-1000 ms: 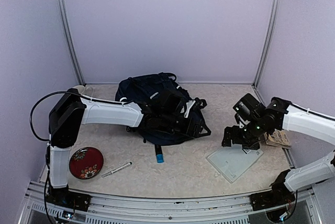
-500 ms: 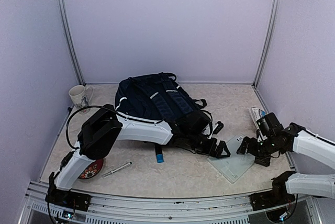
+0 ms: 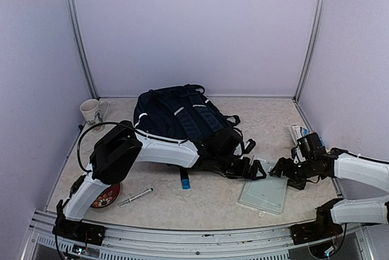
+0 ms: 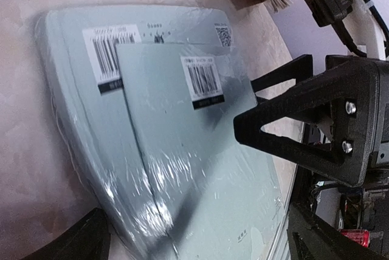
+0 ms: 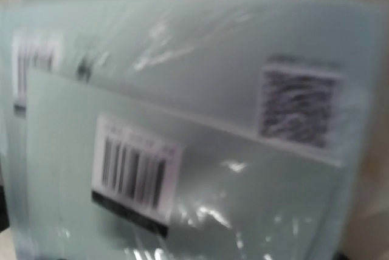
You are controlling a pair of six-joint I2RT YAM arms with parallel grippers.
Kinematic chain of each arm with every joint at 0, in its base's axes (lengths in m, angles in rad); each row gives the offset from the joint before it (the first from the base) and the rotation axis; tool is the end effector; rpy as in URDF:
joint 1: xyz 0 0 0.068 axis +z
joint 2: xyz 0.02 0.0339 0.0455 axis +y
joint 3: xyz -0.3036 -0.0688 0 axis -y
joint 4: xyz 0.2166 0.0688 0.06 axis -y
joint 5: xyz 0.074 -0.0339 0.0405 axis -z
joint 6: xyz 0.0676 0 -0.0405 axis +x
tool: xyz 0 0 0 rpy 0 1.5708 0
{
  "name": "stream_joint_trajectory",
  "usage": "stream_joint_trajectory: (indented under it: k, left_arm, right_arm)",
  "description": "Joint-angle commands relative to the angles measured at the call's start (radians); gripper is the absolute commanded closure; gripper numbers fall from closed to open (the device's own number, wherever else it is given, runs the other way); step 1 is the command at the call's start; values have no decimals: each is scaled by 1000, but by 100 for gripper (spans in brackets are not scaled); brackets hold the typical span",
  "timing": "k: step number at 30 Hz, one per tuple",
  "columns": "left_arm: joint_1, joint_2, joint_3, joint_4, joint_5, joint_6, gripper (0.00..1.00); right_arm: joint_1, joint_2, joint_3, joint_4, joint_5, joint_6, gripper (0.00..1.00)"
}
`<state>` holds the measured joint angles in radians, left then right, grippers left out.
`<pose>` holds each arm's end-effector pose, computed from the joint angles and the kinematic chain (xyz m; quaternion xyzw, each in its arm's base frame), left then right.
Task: Pack the student bag
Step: Adjust the book at the center of the board.
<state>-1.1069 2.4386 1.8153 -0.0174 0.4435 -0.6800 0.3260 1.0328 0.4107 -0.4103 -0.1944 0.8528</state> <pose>0.2294 -0.5234 0.1513 0.2811 0.8312 -0.4641 0.1210 0.1354 0.0596 0.1763 0.2249 0.9331 0.2249 0.1680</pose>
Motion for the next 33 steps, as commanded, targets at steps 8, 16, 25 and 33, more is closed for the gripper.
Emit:
stream_joint_trajectory:
  k: [8, 16, 25, 33]
  left_arm:
    - [-9, -95, -239, 244, -47, -135, 1]
    - [-33, -166, -371, 280, -107, -154, 6]
    - [-17, -158, -408, 339, -84, -205, 24]
    - [-16, -85, -332, 375, -27, -243, 25]
  right_arm:
    - [60, 91, 164, -113, -107, -128, 9]
    - [47, 4, 40, -111, -78, -29, 6]
    - [67, 121, 38, 60, -225, -40, 27]
    - [176, 79, 240, 96, -191, -46, 40]
